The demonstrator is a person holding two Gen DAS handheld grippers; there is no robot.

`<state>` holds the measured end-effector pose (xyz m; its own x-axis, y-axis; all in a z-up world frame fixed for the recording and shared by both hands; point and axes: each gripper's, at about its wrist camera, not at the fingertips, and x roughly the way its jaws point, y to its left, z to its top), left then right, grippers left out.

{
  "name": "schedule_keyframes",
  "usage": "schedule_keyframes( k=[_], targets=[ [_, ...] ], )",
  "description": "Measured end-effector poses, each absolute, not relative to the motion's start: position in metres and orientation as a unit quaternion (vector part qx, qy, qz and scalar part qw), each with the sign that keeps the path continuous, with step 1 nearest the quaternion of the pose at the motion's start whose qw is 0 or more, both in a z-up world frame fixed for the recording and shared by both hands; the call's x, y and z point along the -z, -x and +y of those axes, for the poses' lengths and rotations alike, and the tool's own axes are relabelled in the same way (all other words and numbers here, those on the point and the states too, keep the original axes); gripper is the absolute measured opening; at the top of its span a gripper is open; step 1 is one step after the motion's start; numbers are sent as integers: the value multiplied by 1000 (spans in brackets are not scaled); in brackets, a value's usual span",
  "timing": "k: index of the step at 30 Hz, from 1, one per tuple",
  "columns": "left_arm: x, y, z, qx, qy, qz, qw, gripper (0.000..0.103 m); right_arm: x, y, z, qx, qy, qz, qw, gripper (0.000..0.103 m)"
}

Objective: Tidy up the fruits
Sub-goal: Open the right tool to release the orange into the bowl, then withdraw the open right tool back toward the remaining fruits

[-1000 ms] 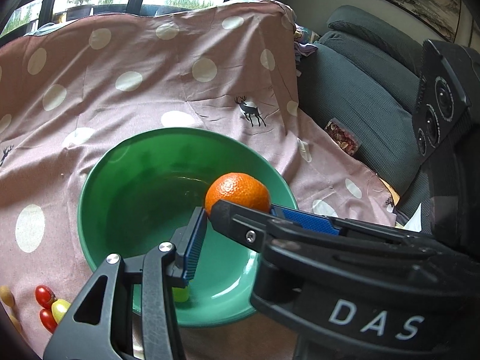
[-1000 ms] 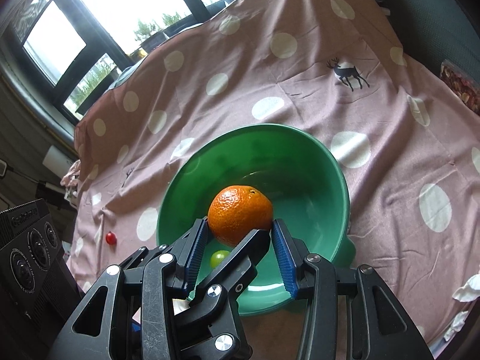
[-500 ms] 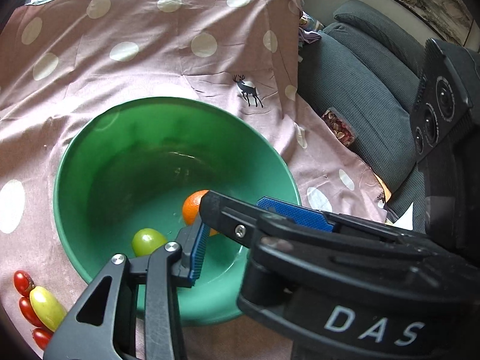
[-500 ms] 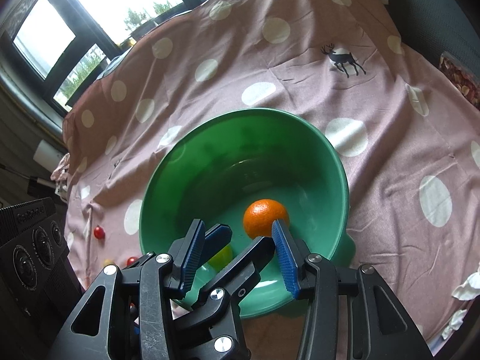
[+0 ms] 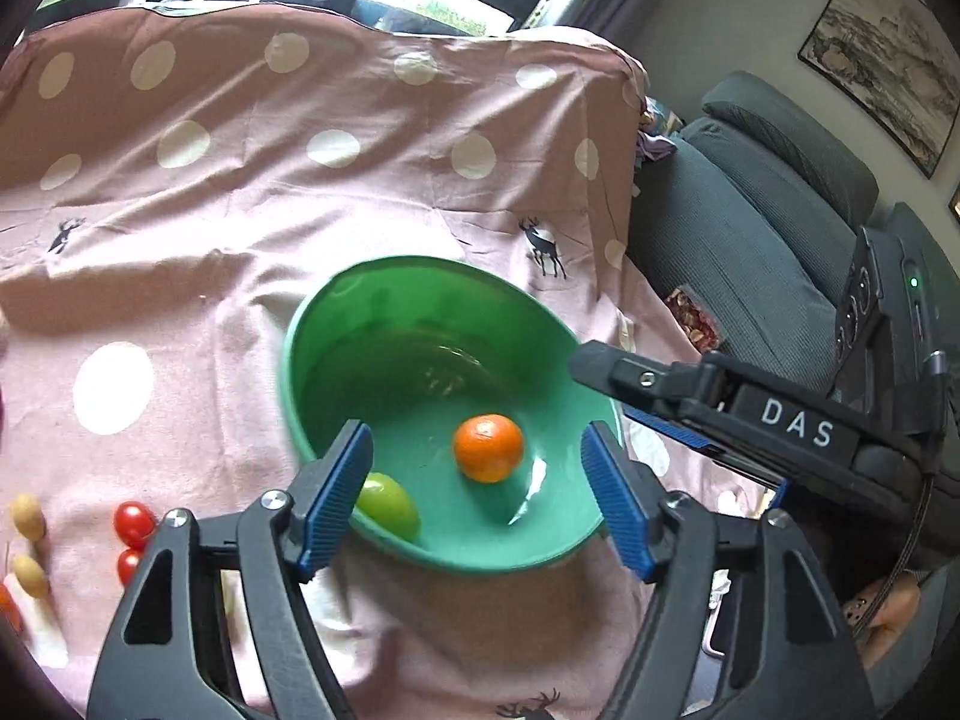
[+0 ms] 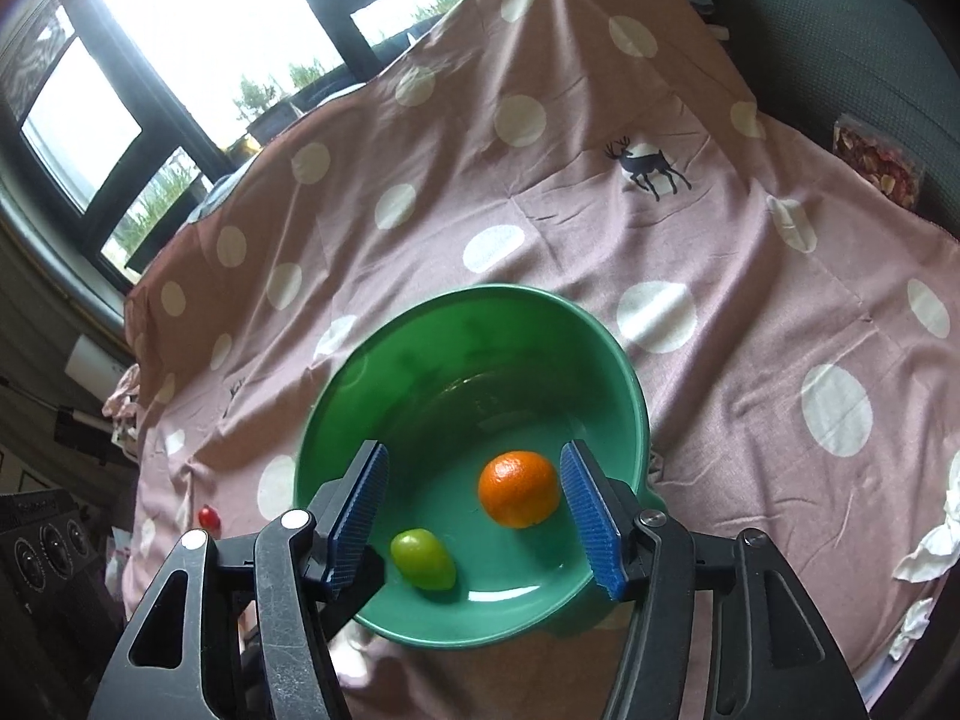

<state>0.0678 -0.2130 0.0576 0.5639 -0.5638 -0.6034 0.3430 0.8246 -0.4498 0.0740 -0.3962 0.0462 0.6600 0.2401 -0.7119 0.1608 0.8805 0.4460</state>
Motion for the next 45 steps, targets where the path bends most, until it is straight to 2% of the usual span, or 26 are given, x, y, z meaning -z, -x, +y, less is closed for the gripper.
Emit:
schedule_keyframes(
  k=[7,9,11,20,27,40,45],
  targets=[
    [-73,-47,-145,199,166,361,896,91,-65,-67,-382,-39,-259,365,893,74],
    [-75,-40,-124,171,168,354,904,100,-70,-66,-373,-49,-255,357,897,76],
    [-76,-32,-104,145,171,347,910,102,-75,-66,-362,-48,-241,349,904,80],
    [-59,-8,-25,55,163,336,926,102,-81,-66,-312,-87,-208,337,914,84],
    [-36,-4,16,5,178,340,924,102,-63,-80,-271,-112,-173,390,897,84],
    [-24,-9,33,-10,176,350,920,102,-29,-86,-215,-170,-131,462,860,84],
    [-22,-8,40,8,208,352,913,101,-17,-84,-198,-181,-102,484,850,52]
  ],
)
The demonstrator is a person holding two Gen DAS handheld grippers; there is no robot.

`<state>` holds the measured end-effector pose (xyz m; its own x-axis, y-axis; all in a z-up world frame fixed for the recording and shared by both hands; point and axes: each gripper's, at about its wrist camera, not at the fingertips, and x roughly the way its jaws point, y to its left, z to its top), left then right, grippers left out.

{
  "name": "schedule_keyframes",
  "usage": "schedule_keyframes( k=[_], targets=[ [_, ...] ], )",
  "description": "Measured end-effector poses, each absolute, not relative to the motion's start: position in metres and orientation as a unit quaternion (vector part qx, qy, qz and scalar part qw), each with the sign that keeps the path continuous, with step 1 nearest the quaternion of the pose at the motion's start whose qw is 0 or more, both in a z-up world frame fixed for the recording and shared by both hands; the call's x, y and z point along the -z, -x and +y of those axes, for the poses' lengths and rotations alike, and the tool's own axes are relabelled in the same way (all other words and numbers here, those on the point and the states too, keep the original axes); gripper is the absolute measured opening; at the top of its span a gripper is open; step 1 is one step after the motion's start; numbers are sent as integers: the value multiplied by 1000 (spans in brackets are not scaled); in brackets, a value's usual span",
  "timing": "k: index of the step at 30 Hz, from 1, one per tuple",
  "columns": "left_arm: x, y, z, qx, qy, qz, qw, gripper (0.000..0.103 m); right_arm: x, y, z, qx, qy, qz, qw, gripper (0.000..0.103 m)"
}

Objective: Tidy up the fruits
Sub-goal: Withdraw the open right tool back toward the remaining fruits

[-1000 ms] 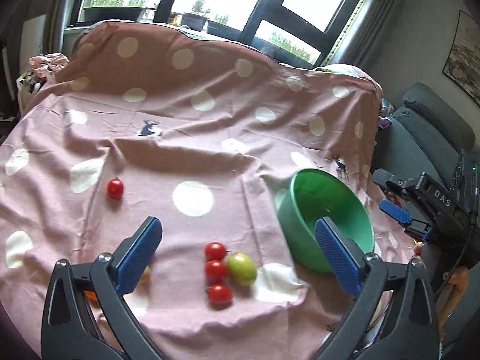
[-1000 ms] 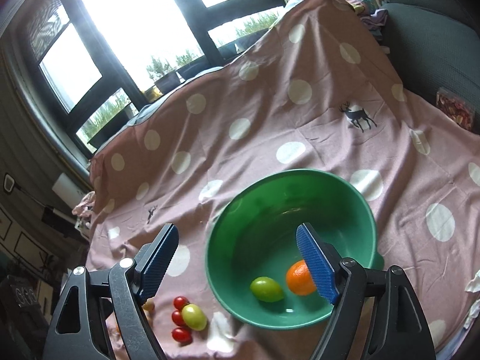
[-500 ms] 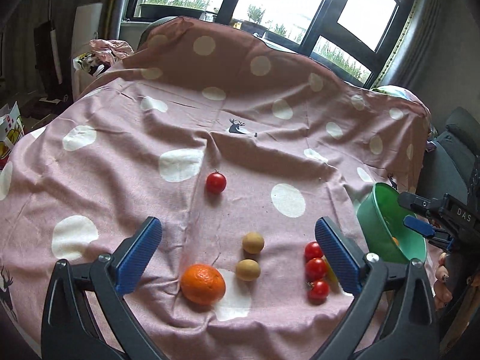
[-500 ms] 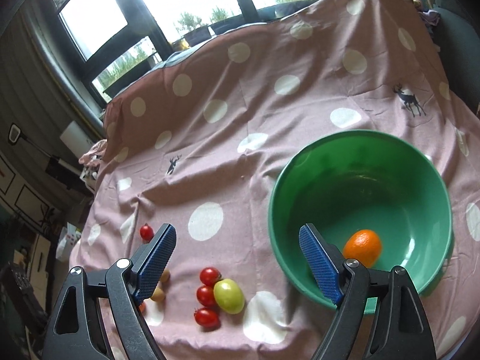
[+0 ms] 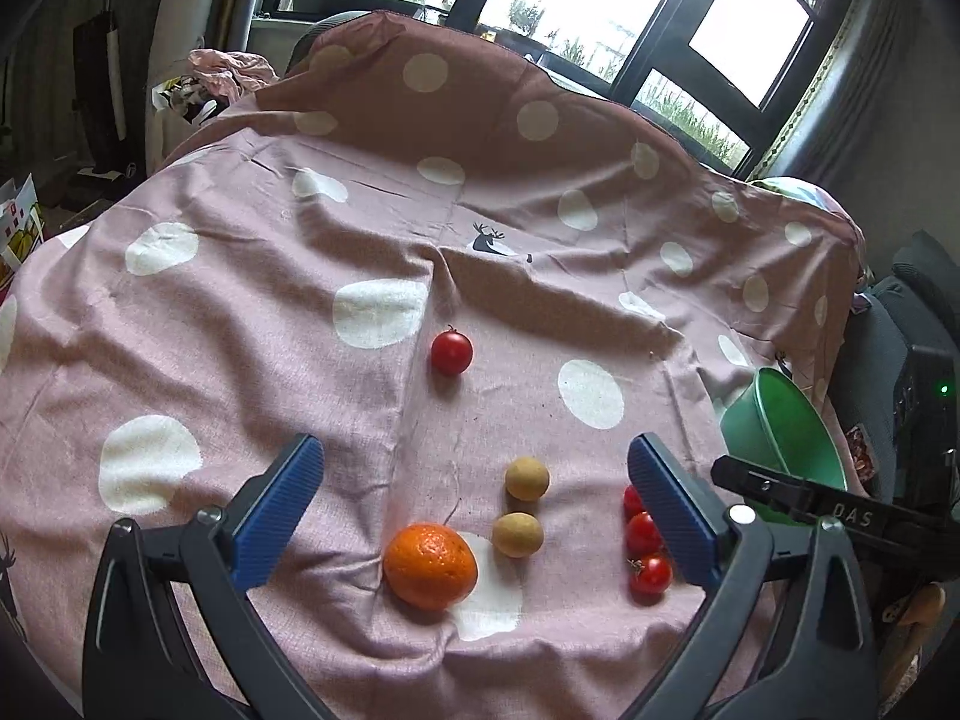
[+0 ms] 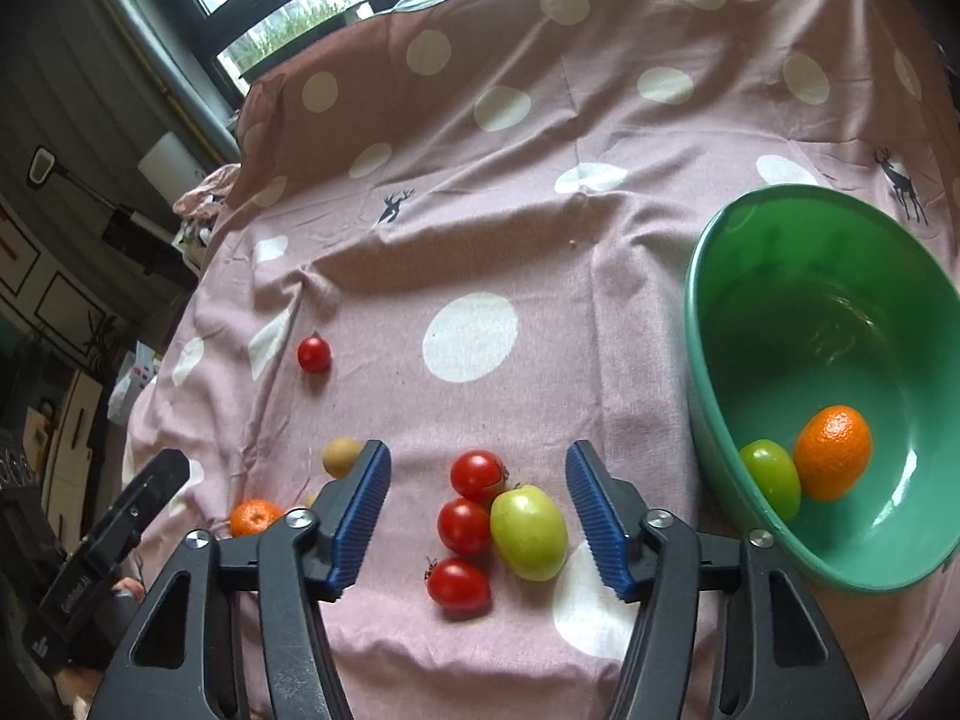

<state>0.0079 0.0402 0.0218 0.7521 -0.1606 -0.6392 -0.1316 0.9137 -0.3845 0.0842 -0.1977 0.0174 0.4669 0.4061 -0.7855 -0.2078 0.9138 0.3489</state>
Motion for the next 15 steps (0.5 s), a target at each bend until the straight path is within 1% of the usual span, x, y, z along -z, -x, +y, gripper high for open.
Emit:
schedule_keyframes(
  k=[2,7,9,10,12,13,15],
  targets=[
    [-22,-8,41,10,211,353,912,101,-12,-85,-192,-177,-85,494,847,49],
    [-19,-10,40,10,212,364,907,96,3,-86,-189,-172,-80,525,830,49],
    [-18,-11,39,5,209,366,907,90,11,-87,-189,-174,-84,543,817,49],
    [-18,-11,40,0,209,366,907,88,9,-86,-189,-164,-71,537,824,49],
    [-17,-11,42,-9,213,368,905,74,8,-85,-190,-149,-47,534,831,49],
    [-16,-12,43,-10,215,370,904,72,9,-86,-192,-152,-48,536,829,49],
    [-15,-12,44,-8,218,373,902,66,13,-87,-195,-159,-54,546,821,49]
  ],
)
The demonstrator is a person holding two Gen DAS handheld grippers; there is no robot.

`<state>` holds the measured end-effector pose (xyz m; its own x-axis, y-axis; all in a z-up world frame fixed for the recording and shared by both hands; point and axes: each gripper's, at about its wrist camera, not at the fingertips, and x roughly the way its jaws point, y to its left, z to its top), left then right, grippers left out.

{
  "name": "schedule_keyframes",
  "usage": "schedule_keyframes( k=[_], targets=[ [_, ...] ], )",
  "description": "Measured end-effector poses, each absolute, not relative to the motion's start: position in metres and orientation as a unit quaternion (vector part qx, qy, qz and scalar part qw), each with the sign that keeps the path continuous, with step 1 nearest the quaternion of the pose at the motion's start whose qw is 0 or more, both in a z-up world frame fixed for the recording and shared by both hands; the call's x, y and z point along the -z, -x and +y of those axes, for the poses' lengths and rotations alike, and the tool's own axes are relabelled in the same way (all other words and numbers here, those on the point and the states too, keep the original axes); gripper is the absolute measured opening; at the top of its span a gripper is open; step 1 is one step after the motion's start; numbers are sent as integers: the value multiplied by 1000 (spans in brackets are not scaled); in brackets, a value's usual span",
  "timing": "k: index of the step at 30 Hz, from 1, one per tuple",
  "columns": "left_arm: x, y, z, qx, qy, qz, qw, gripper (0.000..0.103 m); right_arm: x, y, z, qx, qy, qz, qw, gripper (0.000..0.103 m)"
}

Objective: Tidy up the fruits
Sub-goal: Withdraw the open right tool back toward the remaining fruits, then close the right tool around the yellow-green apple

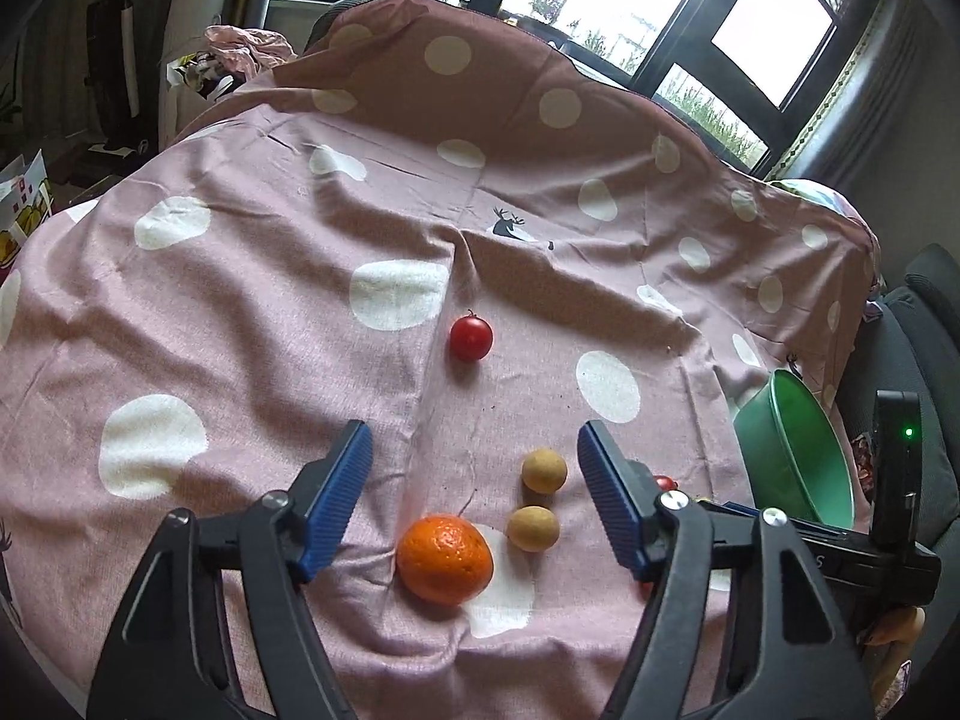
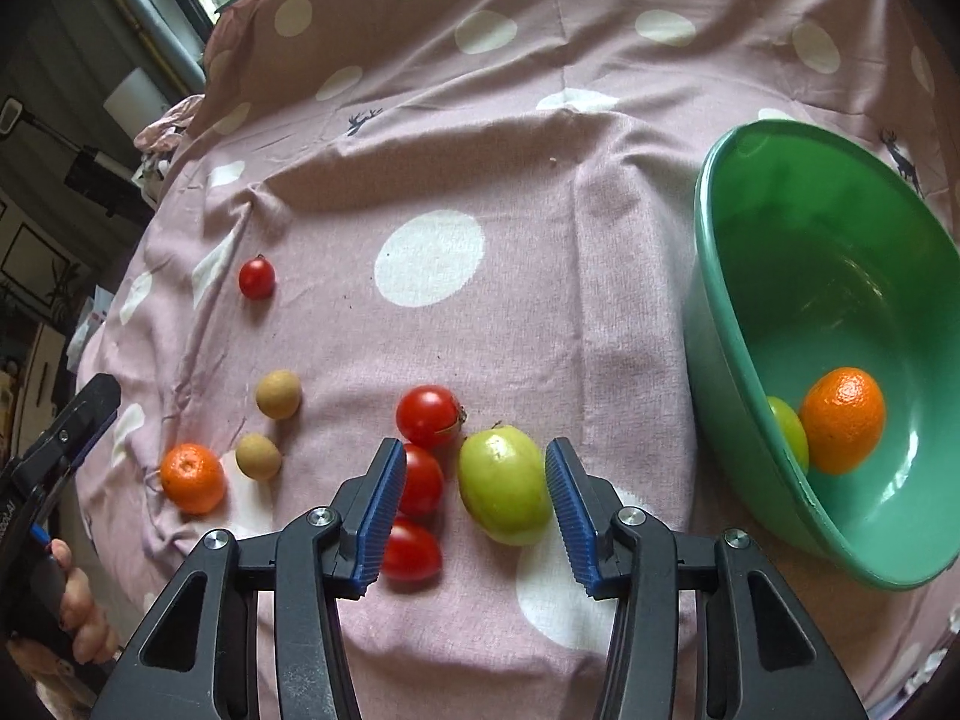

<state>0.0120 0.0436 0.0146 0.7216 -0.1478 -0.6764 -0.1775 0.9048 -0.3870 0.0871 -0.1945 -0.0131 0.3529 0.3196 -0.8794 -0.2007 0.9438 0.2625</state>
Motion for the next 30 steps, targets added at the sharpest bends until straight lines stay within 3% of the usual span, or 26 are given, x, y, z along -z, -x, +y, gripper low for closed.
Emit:
schedule_keyframes(
  k=[9,13,26,30],
  targets=[
    [-15,-11,39,2,210,376,902,56,26,-89,-190,-135,-15,555,820,49],
    [-15,-11,38,2,208,378,902,56,30,-89,-188,-140,-10,553,821,36],
    [-11,-14,38,-3,205,392,897,56,-9,-77,-192,-200,-95,495,840,37],
    [-7,-16,40,-9,207,400,893,55,3,-75,-158,-255,-102,516,811,37]
  ],
)
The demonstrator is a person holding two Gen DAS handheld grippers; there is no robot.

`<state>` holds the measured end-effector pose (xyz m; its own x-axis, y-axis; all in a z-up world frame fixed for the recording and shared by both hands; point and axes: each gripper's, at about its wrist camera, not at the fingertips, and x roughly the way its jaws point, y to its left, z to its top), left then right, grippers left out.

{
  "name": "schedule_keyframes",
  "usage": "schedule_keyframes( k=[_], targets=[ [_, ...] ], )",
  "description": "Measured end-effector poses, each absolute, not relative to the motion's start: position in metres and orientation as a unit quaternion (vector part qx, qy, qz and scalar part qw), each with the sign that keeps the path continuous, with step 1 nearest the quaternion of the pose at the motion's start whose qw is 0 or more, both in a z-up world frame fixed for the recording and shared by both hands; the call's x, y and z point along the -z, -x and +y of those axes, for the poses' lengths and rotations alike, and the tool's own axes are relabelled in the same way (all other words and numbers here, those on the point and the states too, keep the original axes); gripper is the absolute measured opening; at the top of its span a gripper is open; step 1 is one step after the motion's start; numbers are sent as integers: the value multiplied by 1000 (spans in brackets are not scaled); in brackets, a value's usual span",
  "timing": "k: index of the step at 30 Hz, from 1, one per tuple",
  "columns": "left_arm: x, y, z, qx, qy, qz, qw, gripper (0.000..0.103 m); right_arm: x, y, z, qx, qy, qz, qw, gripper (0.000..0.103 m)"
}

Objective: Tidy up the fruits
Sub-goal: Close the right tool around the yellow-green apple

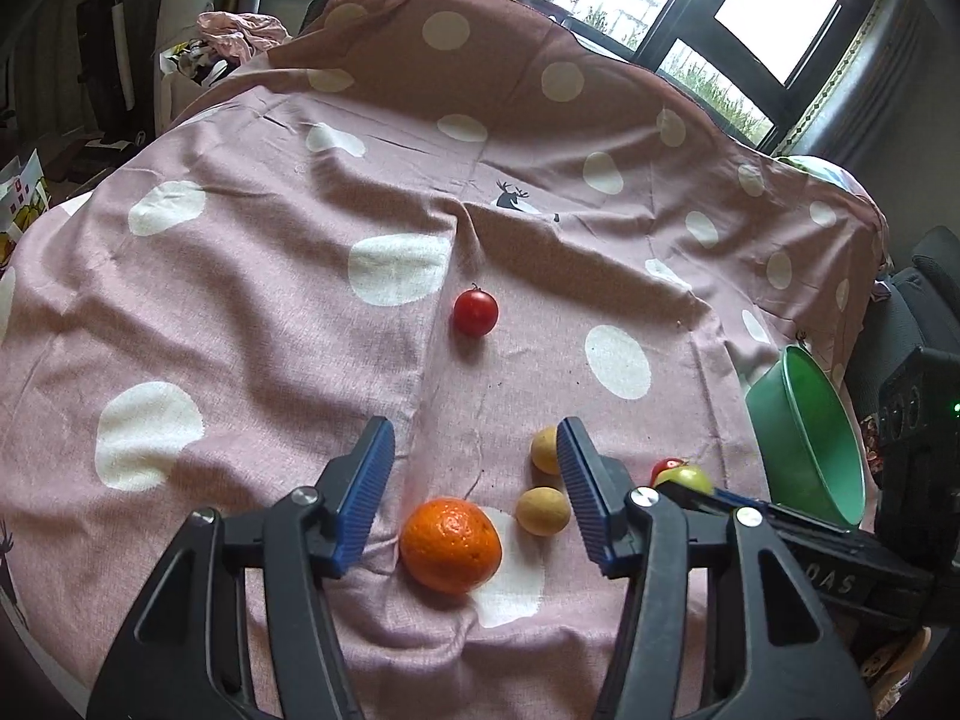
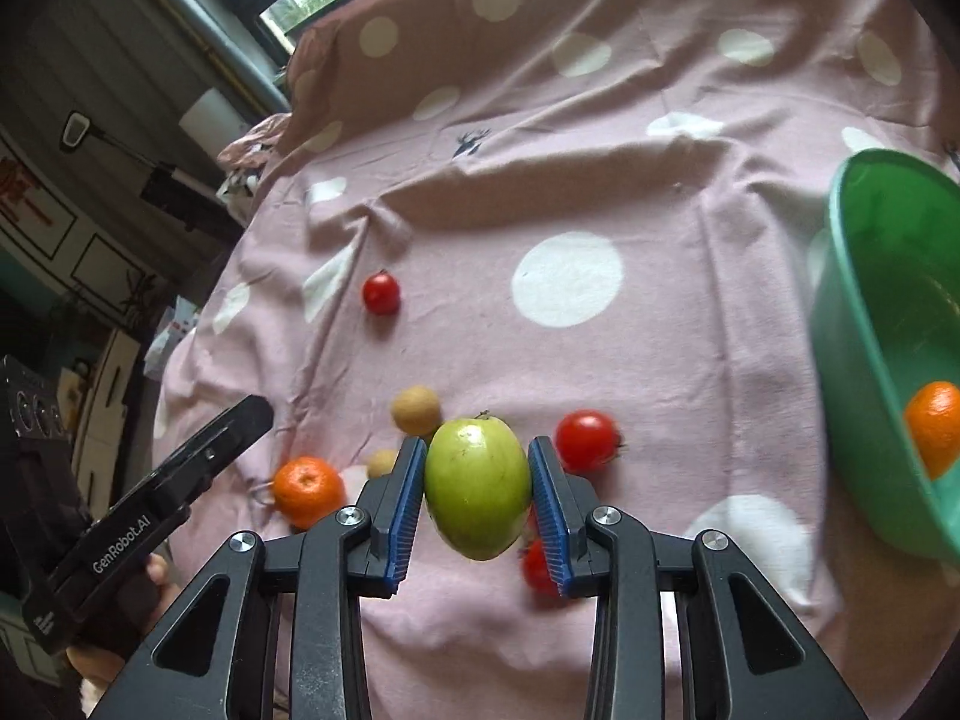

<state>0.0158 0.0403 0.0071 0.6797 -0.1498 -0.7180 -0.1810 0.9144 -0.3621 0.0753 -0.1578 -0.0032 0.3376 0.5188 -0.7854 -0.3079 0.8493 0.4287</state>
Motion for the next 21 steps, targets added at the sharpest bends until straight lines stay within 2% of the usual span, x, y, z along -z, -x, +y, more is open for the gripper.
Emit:
schedule_keyframes(
  k=[11,13,15,21],
  targets=[
    [-4,-17,39,-3,208,410,888,47,35,-75,-125,-246,-55,566,785,37],
    [-4,-17,38,3,211,410,887,47,33,-76,-128,-248,-62,562,786,38],
    [-4,-17,37,11,215,412,885,47,27,-76,-135,-247,-66,555,792,47],
    [-2,-20,19,78,214,439,869,47,5,-76,-155,-249,-115,512,814,48]
  ],
)
